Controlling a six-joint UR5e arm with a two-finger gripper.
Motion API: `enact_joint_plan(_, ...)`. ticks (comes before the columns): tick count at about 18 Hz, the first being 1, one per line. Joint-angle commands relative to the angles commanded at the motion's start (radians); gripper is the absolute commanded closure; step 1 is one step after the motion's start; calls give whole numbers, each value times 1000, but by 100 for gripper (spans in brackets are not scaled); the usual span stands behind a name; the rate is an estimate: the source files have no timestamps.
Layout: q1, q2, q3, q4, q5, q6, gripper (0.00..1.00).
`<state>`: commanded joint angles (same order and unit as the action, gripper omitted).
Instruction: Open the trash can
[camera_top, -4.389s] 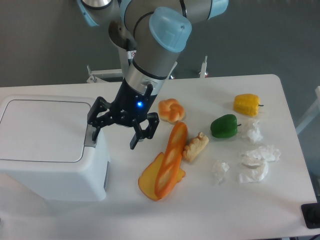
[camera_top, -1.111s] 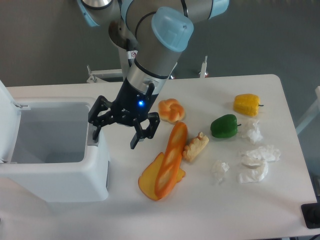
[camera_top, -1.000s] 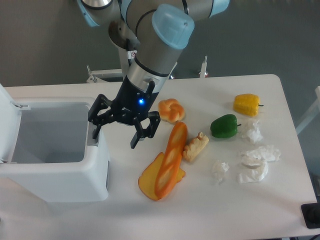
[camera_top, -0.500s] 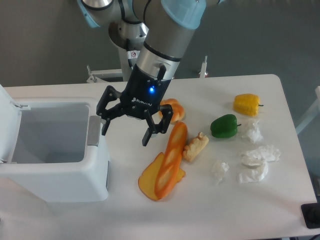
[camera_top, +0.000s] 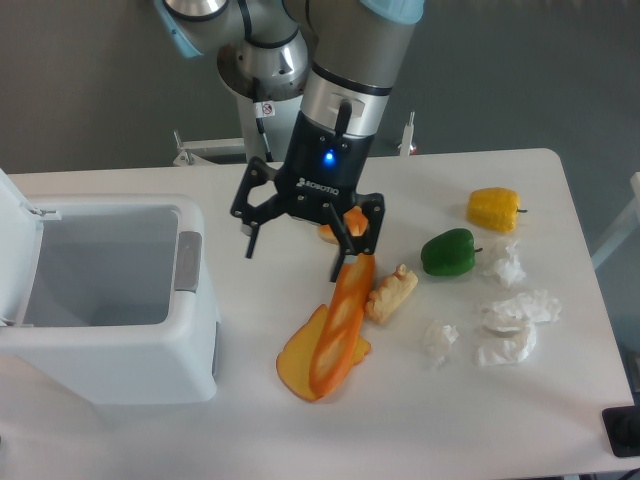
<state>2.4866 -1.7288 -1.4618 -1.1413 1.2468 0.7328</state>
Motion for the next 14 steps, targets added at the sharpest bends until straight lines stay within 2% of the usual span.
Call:
enact_joint_plan(6, -6, -2, -20, -2, 144, 146, 0)
enact_joint_plan(9, -8, 9, -44, 0, 160, 206, 0)
enact_joint_plan(14, -11, 8, -45, 0, 180, 235, 0)
